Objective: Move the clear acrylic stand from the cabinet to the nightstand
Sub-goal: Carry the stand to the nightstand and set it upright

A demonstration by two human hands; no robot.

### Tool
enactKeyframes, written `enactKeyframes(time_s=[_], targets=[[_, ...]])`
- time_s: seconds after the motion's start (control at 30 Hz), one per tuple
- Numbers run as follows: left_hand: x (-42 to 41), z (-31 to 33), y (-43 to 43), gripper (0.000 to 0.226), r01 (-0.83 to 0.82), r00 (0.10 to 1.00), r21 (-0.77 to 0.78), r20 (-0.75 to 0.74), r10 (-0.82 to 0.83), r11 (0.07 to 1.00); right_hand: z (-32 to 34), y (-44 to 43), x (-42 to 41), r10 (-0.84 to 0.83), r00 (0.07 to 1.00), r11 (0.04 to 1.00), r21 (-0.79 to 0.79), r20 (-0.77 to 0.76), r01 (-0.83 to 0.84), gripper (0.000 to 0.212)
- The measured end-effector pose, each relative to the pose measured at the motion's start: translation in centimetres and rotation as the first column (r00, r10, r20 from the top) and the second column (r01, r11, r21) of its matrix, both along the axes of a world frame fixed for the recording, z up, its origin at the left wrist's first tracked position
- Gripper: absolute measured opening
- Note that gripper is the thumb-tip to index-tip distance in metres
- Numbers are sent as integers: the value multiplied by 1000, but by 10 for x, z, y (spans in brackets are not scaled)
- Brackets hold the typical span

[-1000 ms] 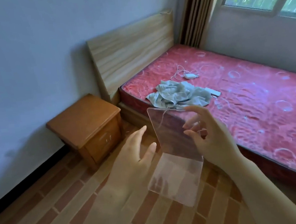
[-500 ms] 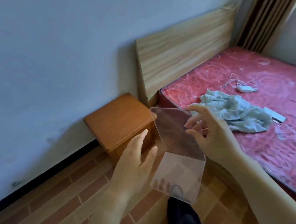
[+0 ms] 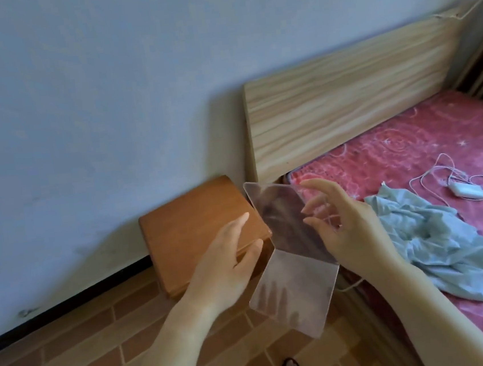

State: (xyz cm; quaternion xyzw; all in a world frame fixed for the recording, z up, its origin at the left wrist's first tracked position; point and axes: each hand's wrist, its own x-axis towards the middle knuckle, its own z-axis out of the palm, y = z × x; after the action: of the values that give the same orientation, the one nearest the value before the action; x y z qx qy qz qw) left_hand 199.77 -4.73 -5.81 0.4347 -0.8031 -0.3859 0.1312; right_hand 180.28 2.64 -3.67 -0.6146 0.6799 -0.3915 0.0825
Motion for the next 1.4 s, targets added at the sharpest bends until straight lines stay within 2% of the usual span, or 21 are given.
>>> enactKeyframes(time_s=[0.23, 0.47, 0.63, 0.83, 0.97, 1.1, 1.3, 1.4], targets=[[-34, -19, -61, 57, -16, 998, 17, 68, 15, 1000, -7, -73, -48, 37, 998, 998, 56, 42, -39, 64], [-38, -33, -145, 60, -81, 996, 32, 28, 80, 996, -13, -163, -54, 119, 993, 984, 134, 0, -118, 65], [-53, -36, -204, 59, -110, 993, 19, 42, 109, 994, -16, -225, -67, 177, 984, 978, 116, -26, -173, 62], [-52, -36, -248, 61, -125, 975, 13, 185, 120, 992, -37, -285, -80, 232, 972, 962, 135, 44, -236, 60], [-52, -51, -265, 59, -163, 947, -26, 274, 164, 986, -62, -331, -88, 320, 943, 922, 199, 92, -333, 60], [-59, -79, -275, 58, -281, 920, 26, 292, 261, 959, -94, -368, -96, 430, 895, 862, 238, 120, -447, 56], [-60, -139, -301, 57, -475, 864, 65, 222, 451, 878, -161, -412, -89, 561, 825, 805, 186, 73, -564, 53], [-54, -179, -316, 57, -509, 847, 5, 181, 500, 861, -209, -426, -86, 558, 826, 812, 152, 85, -564, 55]])
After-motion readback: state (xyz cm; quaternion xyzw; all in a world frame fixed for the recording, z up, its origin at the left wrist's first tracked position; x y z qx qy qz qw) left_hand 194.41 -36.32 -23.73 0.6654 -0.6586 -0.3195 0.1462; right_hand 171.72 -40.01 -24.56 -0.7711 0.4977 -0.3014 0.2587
